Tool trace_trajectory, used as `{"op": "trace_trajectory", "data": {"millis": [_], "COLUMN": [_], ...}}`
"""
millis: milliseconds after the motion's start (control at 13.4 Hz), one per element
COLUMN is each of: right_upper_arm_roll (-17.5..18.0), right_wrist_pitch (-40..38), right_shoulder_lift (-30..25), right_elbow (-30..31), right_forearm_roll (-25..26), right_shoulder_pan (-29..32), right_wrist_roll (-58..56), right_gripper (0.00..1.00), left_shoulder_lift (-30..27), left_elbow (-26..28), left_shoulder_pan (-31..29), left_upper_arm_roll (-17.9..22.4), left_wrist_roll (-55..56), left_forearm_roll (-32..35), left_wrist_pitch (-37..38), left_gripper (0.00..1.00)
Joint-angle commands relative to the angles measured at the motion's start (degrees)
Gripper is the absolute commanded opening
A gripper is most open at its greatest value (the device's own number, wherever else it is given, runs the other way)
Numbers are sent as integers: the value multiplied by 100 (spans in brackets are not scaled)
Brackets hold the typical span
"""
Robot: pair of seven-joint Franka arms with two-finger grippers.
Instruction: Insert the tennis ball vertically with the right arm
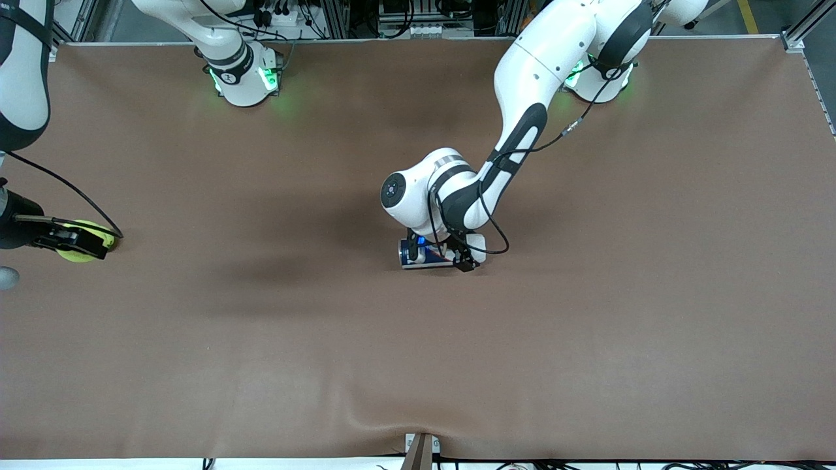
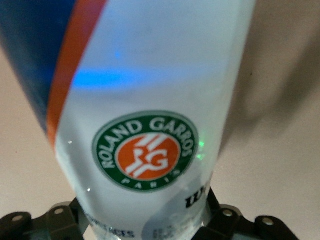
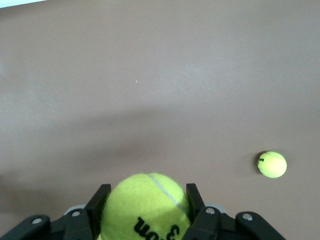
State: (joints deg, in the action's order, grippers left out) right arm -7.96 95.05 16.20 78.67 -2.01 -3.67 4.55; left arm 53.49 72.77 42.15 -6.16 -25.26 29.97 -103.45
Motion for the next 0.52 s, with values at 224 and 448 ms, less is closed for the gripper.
{"op": "trace_trajectory", "data": {"millis": [224,448], "right_upper_arm_roll": [14,14], "right_wrist_pitch": [-83,-74], "right_shoulder_lift": [-11,-3], "right_elbow": [-71,-71], "right_forearm_roll": [78,78], "right_shoulder_pan": [15,15], "right_wrist_roll": [107,107], "right_gripper": [0,0], "left_shoulder_lift": [-67,-67], "left_elbow": [10,10], "left_shoulder_pan": [13,4], "left_upper_arm_roll": [27,27], "left_wrist_roll": [-40,-49], "left_forearm_roll": [35,35], "left_wrist_pitch": [18,18], "left_gripper": [85,78]}}
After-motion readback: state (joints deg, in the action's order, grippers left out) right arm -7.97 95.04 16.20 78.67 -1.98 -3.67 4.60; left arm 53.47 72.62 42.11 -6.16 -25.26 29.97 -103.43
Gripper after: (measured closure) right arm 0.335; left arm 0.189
